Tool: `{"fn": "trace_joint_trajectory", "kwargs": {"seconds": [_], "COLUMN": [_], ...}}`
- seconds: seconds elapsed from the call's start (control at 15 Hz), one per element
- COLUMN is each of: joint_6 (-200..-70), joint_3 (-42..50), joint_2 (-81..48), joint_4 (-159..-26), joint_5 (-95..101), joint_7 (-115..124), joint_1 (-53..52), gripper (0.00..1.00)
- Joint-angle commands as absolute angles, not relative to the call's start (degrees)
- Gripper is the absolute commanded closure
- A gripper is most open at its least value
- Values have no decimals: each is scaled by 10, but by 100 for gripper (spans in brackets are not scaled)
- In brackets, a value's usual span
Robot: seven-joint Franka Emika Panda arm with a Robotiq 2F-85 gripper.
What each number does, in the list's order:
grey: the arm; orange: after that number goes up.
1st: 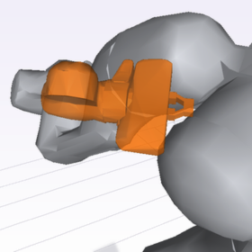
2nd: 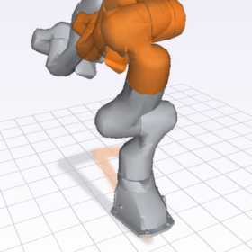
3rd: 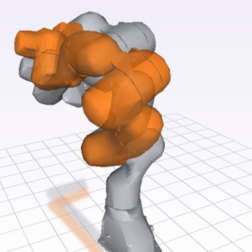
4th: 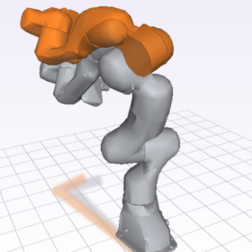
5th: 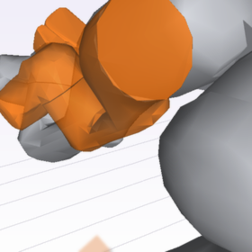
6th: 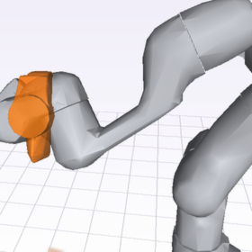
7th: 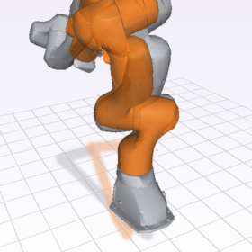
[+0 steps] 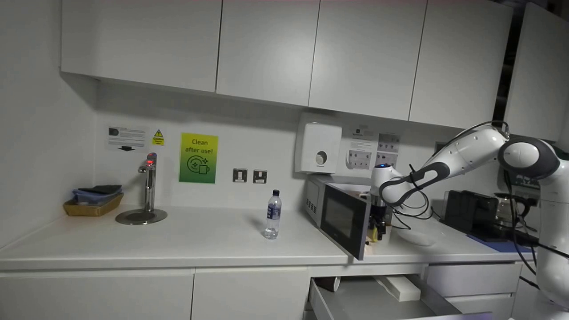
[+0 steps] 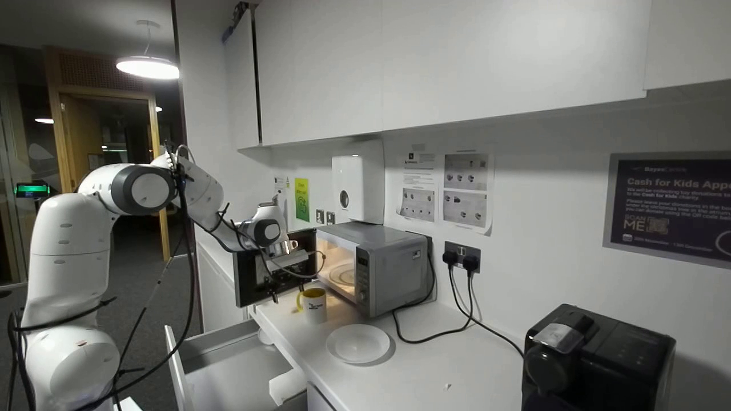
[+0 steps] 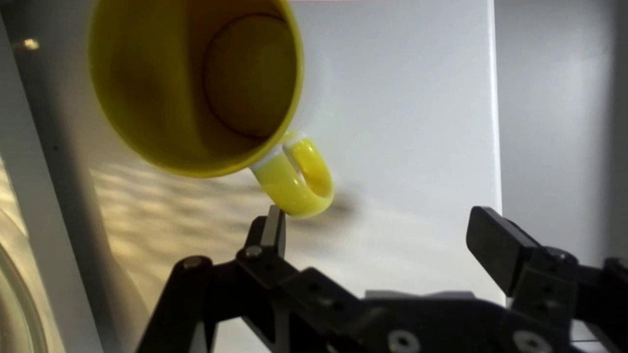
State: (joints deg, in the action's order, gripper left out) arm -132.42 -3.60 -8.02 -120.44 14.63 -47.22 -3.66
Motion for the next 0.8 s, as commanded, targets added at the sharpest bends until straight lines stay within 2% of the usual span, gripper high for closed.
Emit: {"fn": "trace_joint_trajectory", "kwargs": {"seconds": [0.0,0.73], "joint_6": [-1313,-1312], "joint_3": [-39,-30], "joint_2": [-32,31], "joint_4": [-1248,-1322], "joint_5": [160,160], "joint_7": [-481,-477], "joint_1": [-32,-31], "gripper": [0,0]}}
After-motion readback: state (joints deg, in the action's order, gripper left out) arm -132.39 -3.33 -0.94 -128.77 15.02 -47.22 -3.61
